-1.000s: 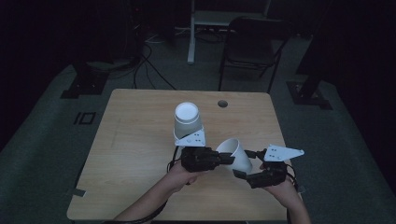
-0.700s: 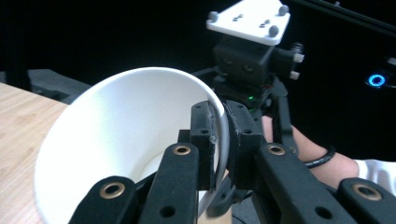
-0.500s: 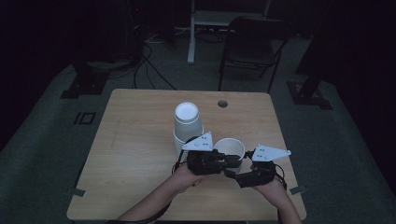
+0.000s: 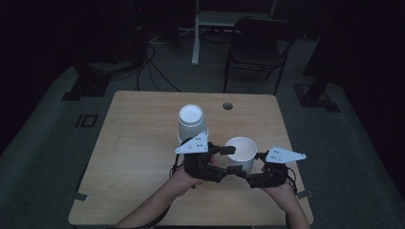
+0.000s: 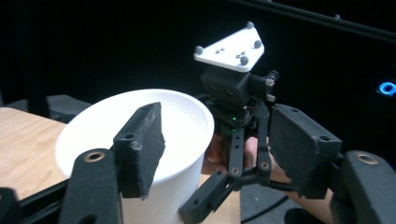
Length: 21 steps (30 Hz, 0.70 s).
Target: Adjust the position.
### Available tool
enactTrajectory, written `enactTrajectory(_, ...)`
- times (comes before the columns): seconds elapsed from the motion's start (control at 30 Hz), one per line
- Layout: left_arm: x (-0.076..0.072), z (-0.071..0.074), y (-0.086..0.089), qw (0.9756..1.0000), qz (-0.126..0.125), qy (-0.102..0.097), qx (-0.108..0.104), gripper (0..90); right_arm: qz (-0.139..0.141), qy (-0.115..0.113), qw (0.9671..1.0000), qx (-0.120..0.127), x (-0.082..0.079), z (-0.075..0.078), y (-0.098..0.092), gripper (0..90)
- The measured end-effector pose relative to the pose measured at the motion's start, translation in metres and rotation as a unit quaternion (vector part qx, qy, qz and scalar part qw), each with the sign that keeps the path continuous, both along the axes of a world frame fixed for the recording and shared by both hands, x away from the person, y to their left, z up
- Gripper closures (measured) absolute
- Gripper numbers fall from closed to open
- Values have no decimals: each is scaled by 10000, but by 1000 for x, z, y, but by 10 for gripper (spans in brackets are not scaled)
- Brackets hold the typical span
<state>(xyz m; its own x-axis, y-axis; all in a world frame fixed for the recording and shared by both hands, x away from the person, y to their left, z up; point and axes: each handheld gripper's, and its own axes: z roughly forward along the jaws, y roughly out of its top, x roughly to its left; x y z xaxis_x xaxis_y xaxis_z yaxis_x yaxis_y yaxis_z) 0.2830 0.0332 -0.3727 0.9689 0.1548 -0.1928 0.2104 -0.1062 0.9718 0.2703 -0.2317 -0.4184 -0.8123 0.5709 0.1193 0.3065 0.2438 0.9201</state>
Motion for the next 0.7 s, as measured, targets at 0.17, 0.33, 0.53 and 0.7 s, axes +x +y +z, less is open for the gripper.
enactTrajectory(0.17, -3, 0, 7, 9998, 212, -41, 29, 207, -90, -63, 9999, 111, 0, 6, -7, 197)
enactTrajectory(0.33, -14, 3, 8, 9987, 269, -342, 259, 157, -128, -121, 9997, 153, -1, 12, -9, 197)
enactTrajectory(0.53, -21, 4, 18, 9982, 318, -350, 368, 88, -185, -171, 9995, 197, 0, 16, -11, 197)
enactTrajectory(0.7, -25, 4, 27, 9974, 452, -410, 382, 88, -260, -191, 9993, 202, 0, 16, -13, 196)
